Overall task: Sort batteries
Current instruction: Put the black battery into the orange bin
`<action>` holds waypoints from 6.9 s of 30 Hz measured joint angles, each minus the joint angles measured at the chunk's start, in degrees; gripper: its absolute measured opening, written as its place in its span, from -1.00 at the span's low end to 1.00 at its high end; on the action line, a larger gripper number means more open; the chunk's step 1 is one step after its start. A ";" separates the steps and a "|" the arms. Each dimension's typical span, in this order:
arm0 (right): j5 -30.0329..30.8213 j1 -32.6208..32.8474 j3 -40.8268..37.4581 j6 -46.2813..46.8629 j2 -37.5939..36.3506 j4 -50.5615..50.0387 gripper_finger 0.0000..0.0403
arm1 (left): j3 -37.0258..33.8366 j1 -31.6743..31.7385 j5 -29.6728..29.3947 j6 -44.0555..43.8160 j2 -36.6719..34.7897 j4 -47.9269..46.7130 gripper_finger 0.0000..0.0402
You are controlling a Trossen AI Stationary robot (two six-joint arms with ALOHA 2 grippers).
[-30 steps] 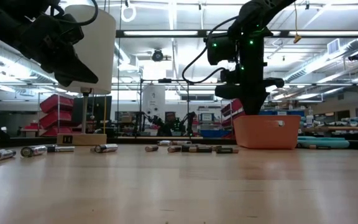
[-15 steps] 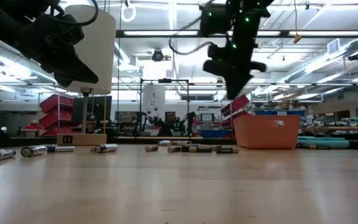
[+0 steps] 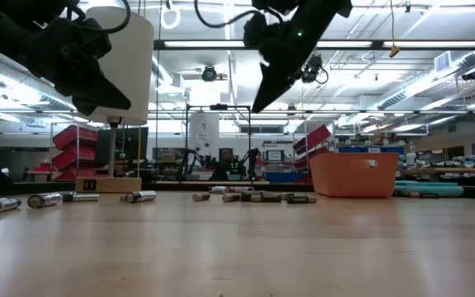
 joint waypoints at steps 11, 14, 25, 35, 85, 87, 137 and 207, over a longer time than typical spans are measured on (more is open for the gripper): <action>-4.71 5.60 -8.11 -3.22 0.11 -4.76 -0.75 | 0.00 -0.02 0.00 -1.51 0.00 0.28 -0.85; -3.33 6.74 -11.00 -3.36 0.09 -2.58 -0.75 | 0.00 0.00 -0.01 -1.53 0.00 1.61 -0.85; -2.81 7.69 -17.06 -4.48 0.11 3.14 -0.62 | 0.00 0.00 -0.39 -3.56 0.03 5.34 -0.85; -3.32 7.73 -22.60 -3.21 0.11 13.54 -0.45 | 0.00 -0.02 -2.39 -4.55 0.03 6.30 -0.85; -3.77 8.06 -24.35 3.08 5.16 15.63 -0.54 | 0.02 -0.02 -4.91 -2.95 2.95 10.47 -0.85; -3.77 8.06 -24.35 2.43 5.18 15.58 -0.60 | 0.02 -0.02 -4.91 -2.95 3.37 11.08 -0.85; 3.70 -10.11 -8.59 15.85 -12.39 -13.64 -0.96 | 0.02 0.09 -9.33 7.64 4.17 23.63 -0.85; 9.83 -22.06 -11.85 36.70 -0.35 -11.08 -0.69 | 0.02 -0.02 -3.93 -1.71 4.18 24.28 -0.85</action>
